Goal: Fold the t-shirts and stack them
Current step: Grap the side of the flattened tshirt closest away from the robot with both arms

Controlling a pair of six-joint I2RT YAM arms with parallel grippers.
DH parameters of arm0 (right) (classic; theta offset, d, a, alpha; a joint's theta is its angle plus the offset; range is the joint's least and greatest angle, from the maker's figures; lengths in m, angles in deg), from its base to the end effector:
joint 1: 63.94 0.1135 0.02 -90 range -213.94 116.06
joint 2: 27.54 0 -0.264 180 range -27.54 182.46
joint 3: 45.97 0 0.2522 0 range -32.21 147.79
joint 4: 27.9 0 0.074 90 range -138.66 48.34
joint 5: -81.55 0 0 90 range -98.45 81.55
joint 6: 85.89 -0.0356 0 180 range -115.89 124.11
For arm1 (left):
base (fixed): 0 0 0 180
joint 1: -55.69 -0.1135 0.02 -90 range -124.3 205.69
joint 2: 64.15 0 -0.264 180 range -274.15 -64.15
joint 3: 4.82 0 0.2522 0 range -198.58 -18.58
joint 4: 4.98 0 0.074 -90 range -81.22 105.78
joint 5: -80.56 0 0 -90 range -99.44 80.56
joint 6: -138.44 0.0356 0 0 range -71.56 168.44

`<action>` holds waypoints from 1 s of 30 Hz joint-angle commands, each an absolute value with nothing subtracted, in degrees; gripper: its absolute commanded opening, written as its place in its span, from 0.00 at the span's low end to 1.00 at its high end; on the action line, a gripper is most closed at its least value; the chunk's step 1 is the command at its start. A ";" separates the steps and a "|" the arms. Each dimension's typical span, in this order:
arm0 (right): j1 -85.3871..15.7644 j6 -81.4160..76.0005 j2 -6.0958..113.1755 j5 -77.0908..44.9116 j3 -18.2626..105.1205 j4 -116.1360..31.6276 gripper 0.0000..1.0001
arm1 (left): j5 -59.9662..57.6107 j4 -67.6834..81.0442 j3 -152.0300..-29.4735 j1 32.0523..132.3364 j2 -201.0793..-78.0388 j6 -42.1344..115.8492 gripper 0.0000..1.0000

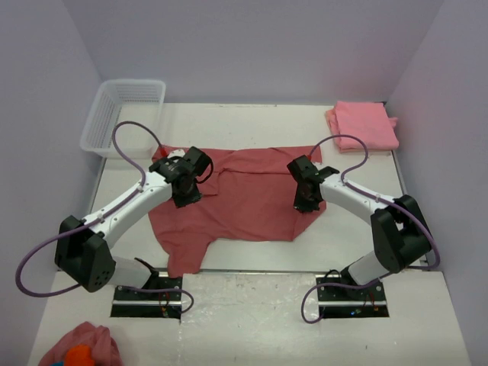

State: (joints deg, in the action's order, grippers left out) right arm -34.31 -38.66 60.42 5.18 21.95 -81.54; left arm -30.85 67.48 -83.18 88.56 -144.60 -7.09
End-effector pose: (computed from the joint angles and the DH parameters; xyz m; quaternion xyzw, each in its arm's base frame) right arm 0.2458 0.1302 0.1867 0.1292 0.9745 -0.0116 0.1831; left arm 0.2227 -0.1284 0.2614 -0.2158 0.9498 0.0399 0.2230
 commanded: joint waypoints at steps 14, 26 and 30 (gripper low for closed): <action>-33.79 -36.50 54.73 0.52 20.09 -77.43 0.00 | -33.26 84.28 -73.44 88.83 -144.04 -30.84 0.52; -33.35 -36.85 52.88 -0.19 18.51 -76.90 0.00 | -27.99 84.28 -64.02 89.09 -142.90 -35.68 0.56; -33.44 -36.76 52.35 0.17 18.59 -77.43 0.00 | -25.18 82.80 -64.29 89.01 -145.01 -33.57 0.57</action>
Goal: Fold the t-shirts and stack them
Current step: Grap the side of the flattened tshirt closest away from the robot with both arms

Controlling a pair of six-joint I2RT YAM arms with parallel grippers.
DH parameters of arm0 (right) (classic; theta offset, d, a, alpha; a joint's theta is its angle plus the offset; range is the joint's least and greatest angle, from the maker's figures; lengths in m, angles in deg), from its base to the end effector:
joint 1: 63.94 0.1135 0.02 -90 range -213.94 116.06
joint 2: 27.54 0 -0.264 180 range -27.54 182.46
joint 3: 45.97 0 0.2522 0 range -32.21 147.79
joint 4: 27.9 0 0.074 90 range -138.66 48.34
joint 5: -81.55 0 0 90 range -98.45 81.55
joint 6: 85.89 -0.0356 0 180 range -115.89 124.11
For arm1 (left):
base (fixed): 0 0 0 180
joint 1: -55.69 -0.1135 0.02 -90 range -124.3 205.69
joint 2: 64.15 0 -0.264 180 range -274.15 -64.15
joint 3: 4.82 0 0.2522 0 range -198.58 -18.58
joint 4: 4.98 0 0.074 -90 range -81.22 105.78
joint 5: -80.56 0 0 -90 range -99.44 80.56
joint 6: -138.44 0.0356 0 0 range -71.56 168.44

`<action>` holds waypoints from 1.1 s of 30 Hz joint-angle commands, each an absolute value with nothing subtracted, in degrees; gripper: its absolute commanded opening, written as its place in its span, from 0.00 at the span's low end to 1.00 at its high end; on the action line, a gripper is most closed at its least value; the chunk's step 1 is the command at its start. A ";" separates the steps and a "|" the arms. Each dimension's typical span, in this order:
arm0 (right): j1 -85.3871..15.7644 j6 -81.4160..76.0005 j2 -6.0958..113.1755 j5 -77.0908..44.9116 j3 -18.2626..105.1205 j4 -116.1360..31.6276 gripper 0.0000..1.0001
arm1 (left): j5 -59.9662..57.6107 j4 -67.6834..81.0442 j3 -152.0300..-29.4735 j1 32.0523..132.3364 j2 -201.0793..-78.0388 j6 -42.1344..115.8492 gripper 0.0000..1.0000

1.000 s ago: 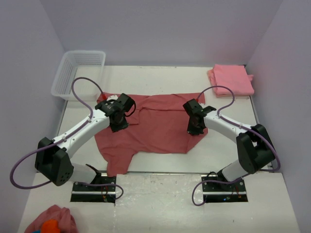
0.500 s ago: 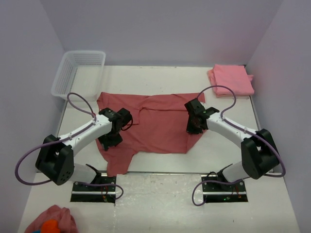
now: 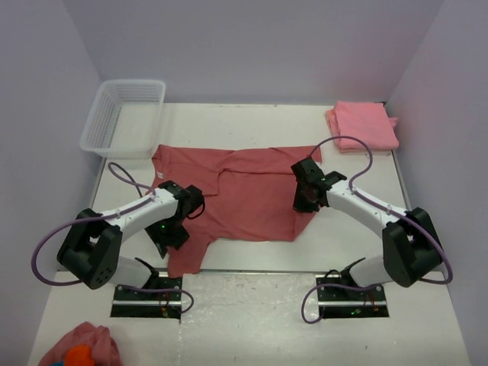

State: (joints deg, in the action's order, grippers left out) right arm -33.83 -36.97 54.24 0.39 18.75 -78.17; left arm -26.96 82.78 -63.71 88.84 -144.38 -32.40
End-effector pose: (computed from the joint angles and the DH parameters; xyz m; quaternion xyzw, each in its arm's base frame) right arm 0.2324 0.1284 0.2001 0.1085 0.9717 0.0526 0.2033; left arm 0.1522 -0.0866 0.1799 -0.3709 0.9017 0.2193 0.0366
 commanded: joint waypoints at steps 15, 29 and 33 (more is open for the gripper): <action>-33.35 -37.99 48.66 -0.63 17.28 -78.40 0.00 | -16.03 74.44 -61.39 84.79 -152.48 -22.05 0.40; -33.44 -38.87 50.24 1.04 19.03 -79.98 0.00 | -19.71 82.07 -71.39 83.82 -148.44 -21.00 0.00; -33.44 -38.61 51.56 2.36 22.02 -81.82 0.00 | -21.04 84.19 -77.63 83.73 -147.56 -21.17 0.00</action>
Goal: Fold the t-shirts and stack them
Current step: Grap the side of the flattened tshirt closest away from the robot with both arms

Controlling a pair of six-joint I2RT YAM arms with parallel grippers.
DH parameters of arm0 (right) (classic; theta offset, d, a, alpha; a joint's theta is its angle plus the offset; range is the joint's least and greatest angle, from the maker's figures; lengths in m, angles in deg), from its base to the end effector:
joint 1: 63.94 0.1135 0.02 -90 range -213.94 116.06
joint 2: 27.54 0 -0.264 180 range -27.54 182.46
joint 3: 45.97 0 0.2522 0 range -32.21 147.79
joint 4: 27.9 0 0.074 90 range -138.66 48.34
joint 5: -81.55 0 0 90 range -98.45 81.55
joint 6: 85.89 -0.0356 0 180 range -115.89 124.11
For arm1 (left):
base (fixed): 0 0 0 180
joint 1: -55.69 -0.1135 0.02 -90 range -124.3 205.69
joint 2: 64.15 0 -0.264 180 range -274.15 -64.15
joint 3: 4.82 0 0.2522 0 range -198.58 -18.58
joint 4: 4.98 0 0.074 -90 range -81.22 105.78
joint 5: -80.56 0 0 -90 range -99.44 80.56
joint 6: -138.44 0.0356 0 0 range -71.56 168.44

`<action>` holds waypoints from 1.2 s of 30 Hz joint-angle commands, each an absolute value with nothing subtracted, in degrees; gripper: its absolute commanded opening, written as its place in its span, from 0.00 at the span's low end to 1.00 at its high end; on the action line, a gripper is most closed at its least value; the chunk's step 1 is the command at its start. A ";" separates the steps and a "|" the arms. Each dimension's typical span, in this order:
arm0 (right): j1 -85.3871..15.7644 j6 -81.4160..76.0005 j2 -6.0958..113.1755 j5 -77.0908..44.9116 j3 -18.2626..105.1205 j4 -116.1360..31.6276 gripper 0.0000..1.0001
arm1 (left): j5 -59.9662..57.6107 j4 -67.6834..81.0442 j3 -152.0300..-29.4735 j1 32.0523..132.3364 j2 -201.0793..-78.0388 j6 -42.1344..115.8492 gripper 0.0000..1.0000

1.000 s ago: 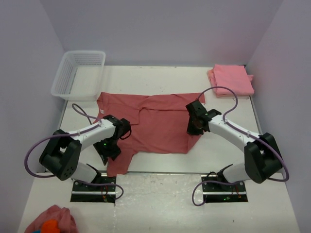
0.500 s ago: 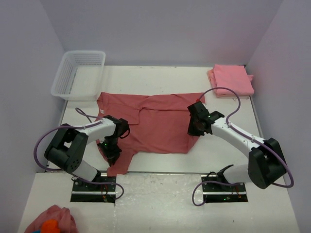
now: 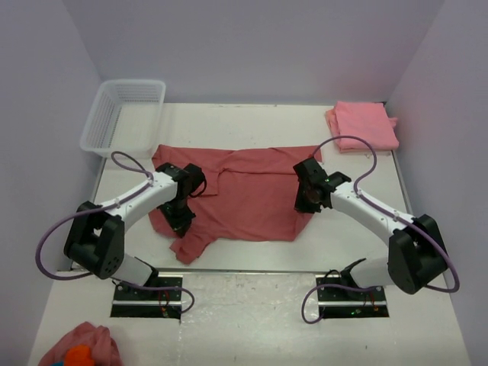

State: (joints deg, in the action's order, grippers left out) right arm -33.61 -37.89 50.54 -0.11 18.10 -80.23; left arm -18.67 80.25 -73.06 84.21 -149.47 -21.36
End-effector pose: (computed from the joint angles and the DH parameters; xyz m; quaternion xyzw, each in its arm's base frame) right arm 0.2218 0.1238 0.2107 0.1141 0.9696 0.0632 0.2071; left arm 0.1928 -0.0982 0.1959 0.3413 -0.9304 -0.1332 0.0094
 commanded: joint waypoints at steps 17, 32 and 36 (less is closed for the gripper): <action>-35.90 -33.34 61.05 4.47 35.99 -87.01 0.00 | -23.85 78.84 -84.32 78.29 -152.66 -17.75 0.00; -36.43 -31.93 66.76 3.07 39.60 -87.01 0.00 | -23.41 72.33 -94.17 75.56 -164.17 -11.77 0.16; -36.43 -31.67 66.85 2.72 38.90 -86.13 0.00 | -27.80 72.50 -95.05 75.65 -162.07 -11.06 0.31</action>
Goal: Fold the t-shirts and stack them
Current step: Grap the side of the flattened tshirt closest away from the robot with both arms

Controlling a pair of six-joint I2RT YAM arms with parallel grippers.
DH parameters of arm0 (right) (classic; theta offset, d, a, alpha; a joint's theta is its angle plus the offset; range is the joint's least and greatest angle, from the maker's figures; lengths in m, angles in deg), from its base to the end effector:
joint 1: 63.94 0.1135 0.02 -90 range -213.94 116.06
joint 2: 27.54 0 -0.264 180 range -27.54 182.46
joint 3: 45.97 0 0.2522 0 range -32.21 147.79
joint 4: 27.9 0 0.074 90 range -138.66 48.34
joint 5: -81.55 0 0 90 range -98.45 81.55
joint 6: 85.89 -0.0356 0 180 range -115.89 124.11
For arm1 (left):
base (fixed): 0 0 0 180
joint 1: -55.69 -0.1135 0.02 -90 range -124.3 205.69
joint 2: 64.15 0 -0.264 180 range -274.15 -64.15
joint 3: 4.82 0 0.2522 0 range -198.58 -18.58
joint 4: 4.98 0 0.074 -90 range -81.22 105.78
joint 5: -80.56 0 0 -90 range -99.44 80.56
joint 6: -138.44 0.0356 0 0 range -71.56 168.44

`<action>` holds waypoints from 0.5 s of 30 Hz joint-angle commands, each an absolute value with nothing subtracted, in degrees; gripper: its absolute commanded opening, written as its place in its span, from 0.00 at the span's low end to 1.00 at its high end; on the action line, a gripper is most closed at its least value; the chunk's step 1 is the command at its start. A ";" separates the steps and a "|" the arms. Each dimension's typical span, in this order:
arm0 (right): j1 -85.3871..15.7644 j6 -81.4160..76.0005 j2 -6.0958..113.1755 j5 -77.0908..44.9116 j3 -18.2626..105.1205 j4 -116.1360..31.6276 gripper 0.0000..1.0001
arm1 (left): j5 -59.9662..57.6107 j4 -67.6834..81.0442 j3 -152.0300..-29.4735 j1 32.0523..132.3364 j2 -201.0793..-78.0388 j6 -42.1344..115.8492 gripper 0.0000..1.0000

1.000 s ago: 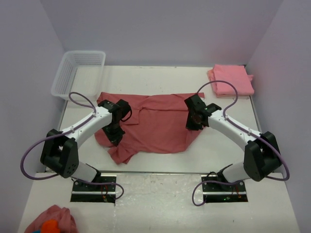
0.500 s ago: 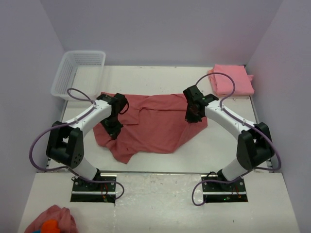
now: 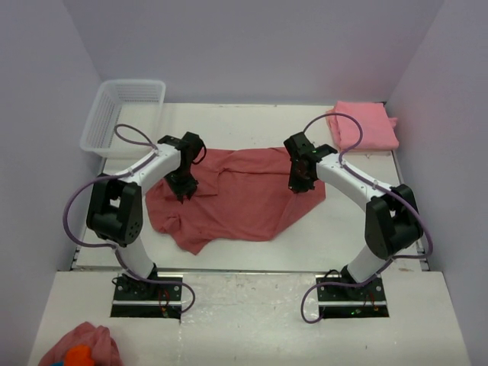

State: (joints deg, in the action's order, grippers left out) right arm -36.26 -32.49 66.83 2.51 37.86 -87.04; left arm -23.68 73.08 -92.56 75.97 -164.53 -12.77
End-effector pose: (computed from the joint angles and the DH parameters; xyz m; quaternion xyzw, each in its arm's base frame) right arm 0.2917 0.1454 0.2284 0.0930 0.9755 0.0138 0.1987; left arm 0.2960 -0.1000 0.2095 -0.3462 0.9299 0.0979 0.0763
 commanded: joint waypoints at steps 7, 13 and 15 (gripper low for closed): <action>-36.52 -31.23 67.12 2.27 39.86 -86.31 0.00 | -31.24 74.52 -91.20 76.09 -155.39 -12.47 0.50; -36.52 -30.70 66.59 2.19 39.60 -86.13 0.00 | -23.08 70.23 -82.06 76.09 -145.99 -18.88 0.60; -36.52 -30.44 66.15 1.93 38.90 -85.69 0.00 | -20.52 68.38 -80.03 76.09 -143.71 -20.46 0.61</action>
